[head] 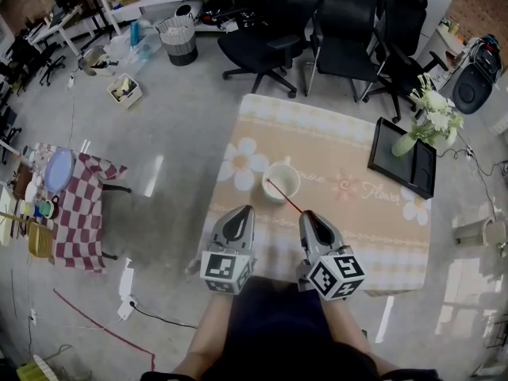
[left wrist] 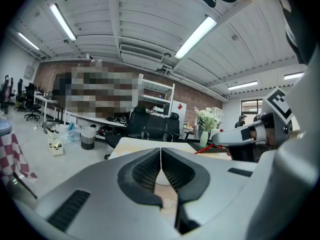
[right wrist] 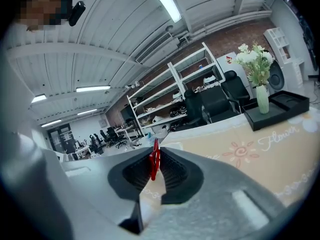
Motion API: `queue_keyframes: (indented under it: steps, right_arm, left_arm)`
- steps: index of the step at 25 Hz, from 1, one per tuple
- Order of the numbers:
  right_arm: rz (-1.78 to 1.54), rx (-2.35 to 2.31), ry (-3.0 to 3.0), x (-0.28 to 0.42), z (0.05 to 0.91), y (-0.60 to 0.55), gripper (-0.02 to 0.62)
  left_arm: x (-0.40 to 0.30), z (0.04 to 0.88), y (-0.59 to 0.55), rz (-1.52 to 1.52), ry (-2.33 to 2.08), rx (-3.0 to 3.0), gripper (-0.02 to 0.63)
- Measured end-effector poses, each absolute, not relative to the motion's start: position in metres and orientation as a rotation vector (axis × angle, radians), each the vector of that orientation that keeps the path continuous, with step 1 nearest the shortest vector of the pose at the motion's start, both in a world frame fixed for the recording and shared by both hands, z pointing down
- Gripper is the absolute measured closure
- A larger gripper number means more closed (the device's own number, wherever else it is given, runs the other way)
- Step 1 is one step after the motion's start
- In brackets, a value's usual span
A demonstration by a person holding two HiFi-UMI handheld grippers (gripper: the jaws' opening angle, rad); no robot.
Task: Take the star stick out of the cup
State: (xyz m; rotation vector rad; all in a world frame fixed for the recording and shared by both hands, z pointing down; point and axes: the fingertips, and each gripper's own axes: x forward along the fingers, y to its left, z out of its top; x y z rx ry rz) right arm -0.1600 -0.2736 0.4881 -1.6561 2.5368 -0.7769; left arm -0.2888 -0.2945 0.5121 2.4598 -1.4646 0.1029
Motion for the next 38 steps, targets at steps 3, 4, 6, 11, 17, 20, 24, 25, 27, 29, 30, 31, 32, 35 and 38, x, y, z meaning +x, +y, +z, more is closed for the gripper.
queue_keyframes:
  steps: [3, 4, 6, 11, 17, 20, 24, 25, 27, 29, 30, 31, 32, 35, 38]
  right_arm:
    - [-0.741, -1.707, 2.537, -0.156, 0.489, -0.275, 0.578]
    - [-0.727, -1.722, 2.539, -0.154, 0.489, -0.276, 0.580]
    - [-0.707, -1.737, 2.541, -0.152, 0.487, -0.276, 0.580]
    - [-0.651, -1.754, 2.577, -0.152, 0.484, -0.276, 0.580]
    - [-0.643, -1.751, 2.589, -0.153, 0.482, -0.276, 0.580]
    - [-0.645, -1.738, 2.585, -0.151, 0.482, -0.276, 0.580]
    - [-0.647, -1.726, 2.572, -0.147, 0.478, -0.273, 0.580]
    - [-0.644, -1.725, 2.570, -0.146, 0.477, -0.273, 0.580]
    - [-0.640, -1.721, 2.563, -0.144, 0.474, -0.271, 0.580]
    - [-0.635, -1.720, 2.553, -0.141, 0.471, -0.269, 0.580]
    - [-0.633, -1.719, 2.546, -0.140, 0.470, -0.268, 0.580]
    - [-0.637, -1.715, 2.536, -0.138, 0.469, -0.267, 0.580]
    - [-0.644, -1.707, 2.523, -0.137, 0.467, -0.266, 0.580]
    - [-0.646, -1.696, 2.488, -0.132, 0.459, -0.264, 0.580]
    - [-0.627, -1.705, 2.467, -0.127, 0.452, -0.264, 0.580]
  left_arm:
    - [-0.290, 0.514, -0.294, 0.106, -1.461, 2.461, 0.594]
    - [-0.290, 0.515, -0.294, 0.106, -1.459, 2.460, 0.594]
    - [-0.290, 0.516, -0.293, 0.106, -1.457, 2.458, 0.594]
    - [-0.289, 0.516, -0.293, 0.104, -1.457, 2.458, 0.594]
    - [-0.291, 0.518, -0.294, 0.103, -1.462, 2.447, 0.594]
    - [-0.289, 0.519, -0.295, 0.103, -1.461, 2.451, 0.594]
    - [-0.284, 0.518, -0.296, 0.096, -1.449, 2.451, 0.594]
    - [-0.282, 0.518, -0.296, 0.094, -1.444, 2.451, 0.594]
    - [-0.278, 0.517, -0.296, 0.092, -1.434, 2.454, 0.594]
    - [-0.275, 0.516, -0.297, 0.091, -1.423, 2.462, 0.594]
    - [-0.273, 0.515, -0.297, 0.091, -1.418, 2.467, 0.594]
    - [-0.272, 0.515, -0.297, 0.091, -1.414, 2.471, 0.594]
    - [-0.271, 0.514, -0.296, 0.092, -1.411, 2.475, 0.594]
    - [-0.269, 0.511, -0.296, 0.093, -1.405, 2.487, 0.594]
    - [-0.268, 0.507, -0.297, 0.088, -1.404, 2.496, 0.594]
